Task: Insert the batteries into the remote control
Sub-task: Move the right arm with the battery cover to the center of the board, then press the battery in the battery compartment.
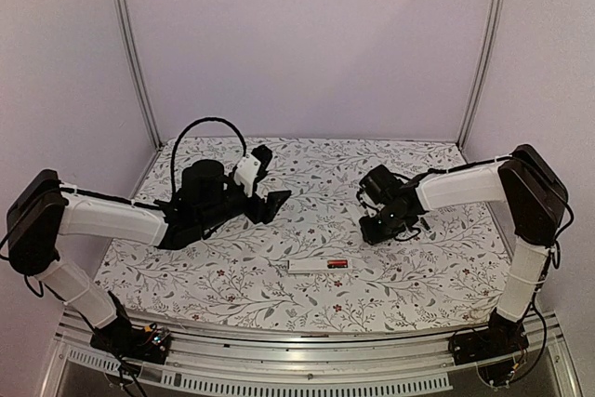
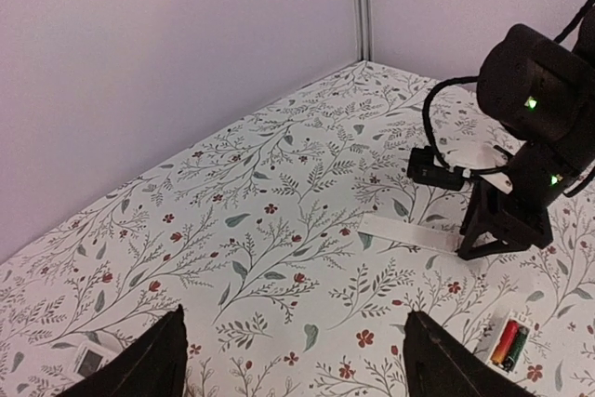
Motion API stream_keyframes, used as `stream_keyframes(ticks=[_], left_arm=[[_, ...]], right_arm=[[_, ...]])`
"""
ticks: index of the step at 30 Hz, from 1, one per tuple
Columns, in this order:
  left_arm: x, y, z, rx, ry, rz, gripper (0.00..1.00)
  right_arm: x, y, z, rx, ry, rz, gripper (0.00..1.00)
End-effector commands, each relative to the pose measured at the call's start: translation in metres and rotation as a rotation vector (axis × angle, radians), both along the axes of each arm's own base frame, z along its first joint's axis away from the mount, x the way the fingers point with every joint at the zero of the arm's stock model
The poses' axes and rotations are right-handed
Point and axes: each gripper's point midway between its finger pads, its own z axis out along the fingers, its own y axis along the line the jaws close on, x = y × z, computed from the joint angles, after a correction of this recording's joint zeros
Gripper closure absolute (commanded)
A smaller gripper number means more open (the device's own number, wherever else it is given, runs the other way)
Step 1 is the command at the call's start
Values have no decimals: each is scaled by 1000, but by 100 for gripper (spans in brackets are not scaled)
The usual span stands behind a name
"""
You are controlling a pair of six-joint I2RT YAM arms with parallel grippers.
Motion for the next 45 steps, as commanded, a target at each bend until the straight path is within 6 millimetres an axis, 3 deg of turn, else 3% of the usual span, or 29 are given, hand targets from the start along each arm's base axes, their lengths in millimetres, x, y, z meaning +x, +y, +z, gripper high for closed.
stream_keyframes(ticks=[1, 8, 12, 15, 20, 24, 26, 28, 30, 32, 34, 37, 39, 45], left_arm=[[1, 6, 6, 9, -15, 15, 20], [2, 8, 8, 18, -26, 21, 20], [2, 7, 10, 13, -27, 18, 20], [1, 6, 10, 9, -25, 14, 20], [1, 6, 11, 8, -21, 17, 20], [1, 9, 10, 14, -18, 28, 20], [2, 10, 9, 20, -15, 34, 20], [4, 11, 8, 26, -18, 44, 20], [5, 11, 9, 27, -20, 48, 20], [5, 11, 10, 27, -22, 52, 20], [6, 13, 9, 28, -24, 57, 20], [7, 13, 9, 28, -23, 59, 20], [7, 13, 9, 28, -23, 60, 20], [7, 14, 10, 31, -27, 65, 19]], right_arm=[[-68, -34, -32, -104, 233, -2, 74], [-126, -58, -29, -107, 361, -21, 73], [-142, -67, -17, -90, 383, -49, 72], [-127, -60, 5, -69, 319, -44, 67], [-78, -45, 36, -80, 185, -21, 54], [-36, -38, 50, -84, 100, -38, 55], [-20, -26, 60, -44, 61, -41, 61], [-11, -2, 70, 47, 46, 1, 72], [-23, 40, 80, 206, 76, 127, 80], [-49, 80, 87, 309, 88, 300, 85], [-65, 101, 84, 343, 98, 384, 91], [-75, 110, 63, 368, 175, 389, 100], [-76, 109, 49, 348, 198, 367, 100], [-80, 101, 34, 321, 222, 356, 100]])
